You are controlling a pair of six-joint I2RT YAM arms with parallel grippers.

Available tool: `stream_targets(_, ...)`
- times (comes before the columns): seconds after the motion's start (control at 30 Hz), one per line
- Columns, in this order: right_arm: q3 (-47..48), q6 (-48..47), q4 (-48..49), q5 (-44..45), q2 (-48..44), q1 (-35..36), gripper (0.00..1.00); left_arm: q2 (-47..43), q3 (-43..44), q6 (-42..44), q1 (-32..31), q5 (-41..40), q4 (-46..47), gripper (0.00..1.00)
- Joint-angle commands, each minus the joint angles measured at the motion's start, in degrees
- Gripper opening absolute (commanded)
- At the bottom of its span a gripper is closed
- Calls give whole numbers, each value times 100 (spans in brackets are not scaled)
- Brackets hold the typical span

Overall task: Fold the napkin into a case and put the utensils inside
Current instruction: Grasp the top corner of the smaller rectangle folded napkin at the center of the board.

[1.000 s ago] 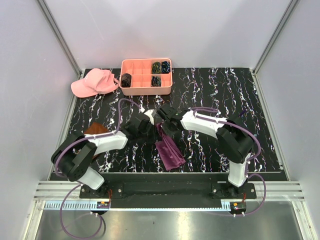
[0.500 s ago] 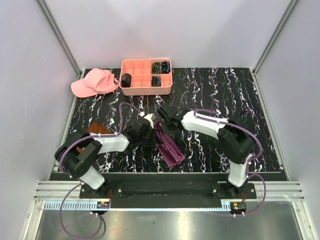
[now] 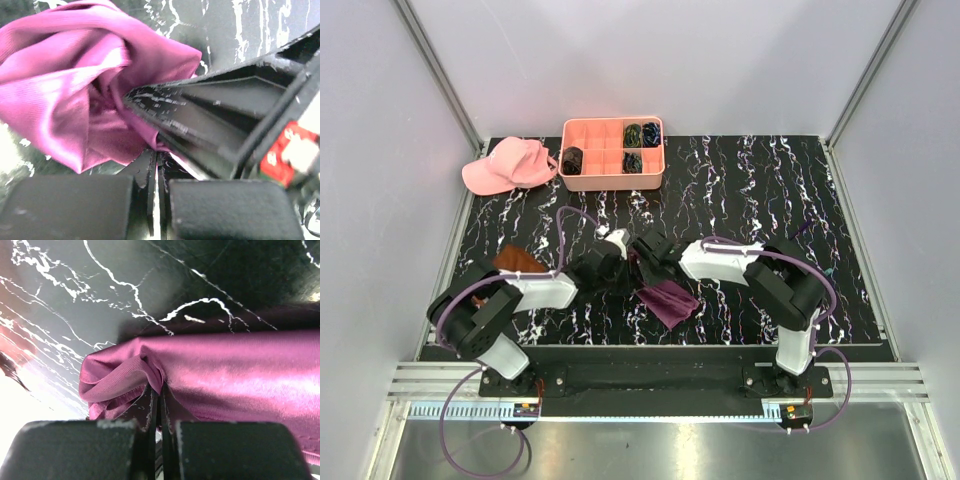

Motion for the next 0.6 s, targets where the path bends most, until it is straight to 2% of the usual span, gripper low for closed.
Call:
stream_targets(0.0, -122, 109, 385, -29, -45, 88, 1, -432, -269, 251, 8, -503, -350, 2)
stream_targets(0.1, -175, -454, 553, -38, -98, 87, 4, -721, -120, 436, 16, -600, -834, 6)
stream_targets(0.23, -342, -394, 579, -21, -229, 79, 3, -1056, -146, 419, 25, -600, -950, 11)
stream_targets(0.4, -263, -482, 579, 58, -344, 61, 4, -1442, -119, 358, 69, -791, -1318, 9)
stream_targets(0.57, -105, -605, 552, 120, -318, 61, 5, -1365, -32, 103, 604, -1092, -1828, 3)
